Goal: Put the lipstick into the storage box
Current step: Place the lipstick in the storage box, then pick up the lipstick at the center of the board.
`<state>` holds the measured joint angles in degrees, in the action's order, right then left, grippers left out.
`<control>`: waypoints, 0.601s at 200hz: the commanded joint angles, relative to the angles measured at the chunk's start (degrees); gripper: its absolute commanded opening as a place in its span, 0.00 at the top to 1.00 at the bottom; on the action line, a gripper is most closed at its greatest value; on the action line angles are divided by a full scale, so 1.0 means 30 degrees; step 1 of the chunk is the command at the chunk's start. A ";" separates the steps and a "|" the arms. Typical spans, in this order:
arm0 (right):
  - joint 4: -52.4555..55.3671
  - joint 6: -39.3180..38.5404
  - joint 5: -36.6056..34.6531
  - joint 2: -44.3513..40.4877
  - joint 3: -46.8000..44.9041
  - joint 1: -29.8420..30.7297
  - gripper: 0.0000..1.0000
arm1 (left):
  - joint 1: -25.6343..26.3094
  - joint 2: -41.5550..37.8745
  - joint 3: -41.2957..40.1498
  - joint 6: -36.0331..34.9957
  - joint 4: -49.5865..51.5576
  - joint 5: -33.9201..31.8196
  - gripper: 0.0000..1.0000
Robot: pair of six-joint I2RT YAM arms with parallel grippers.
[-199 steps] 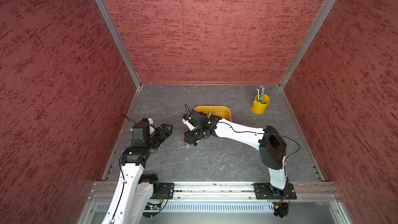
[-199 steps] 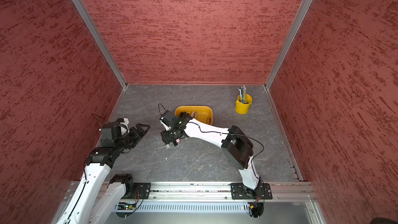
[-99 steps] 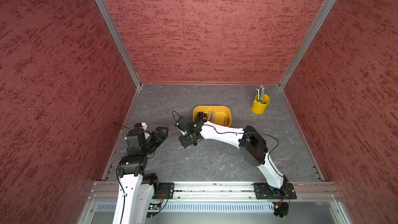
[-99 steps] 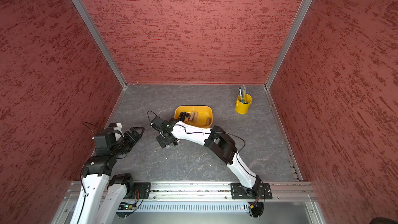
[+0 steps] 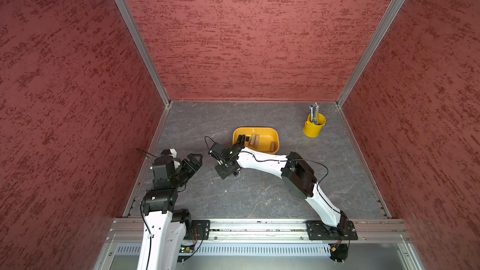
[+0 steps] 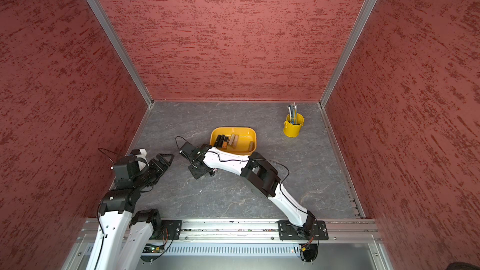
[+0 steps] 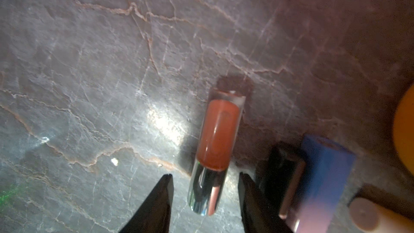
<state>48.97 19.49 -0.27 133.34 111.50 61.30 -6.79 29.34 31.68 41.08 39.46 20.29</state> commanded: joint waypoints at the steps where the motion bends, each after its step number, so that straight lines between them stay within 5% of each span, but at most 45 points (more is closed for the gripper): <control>1: 0.0402 -0.0222 -0.0820 0.0669 0.0730 0.0227 0.51 | -0.0171 -0.0113 -0.0163 -0.0377 -0.0015 -0.0114 0.09; 77: 0.1573 -0.0724 -0.2506 0.2015 0.2266 0.0683 0.57 | -0.0196 -0.0255 -0.0145 -0.0415 0.0033 -0.0255 0.08; 120: 0.1614 -0.0671 -0.2941 0.2042 0.2164 0.0687 0.73 | -0.0195 -0.0259 -0.0171 -0.0408 0.0060 -0.0334 0.07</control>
<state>52.27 17.69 -6.31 138.12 117.38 62.96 -6.81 29.17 31.68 40.69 39.46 20.03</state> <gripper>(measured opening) 0.307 0.928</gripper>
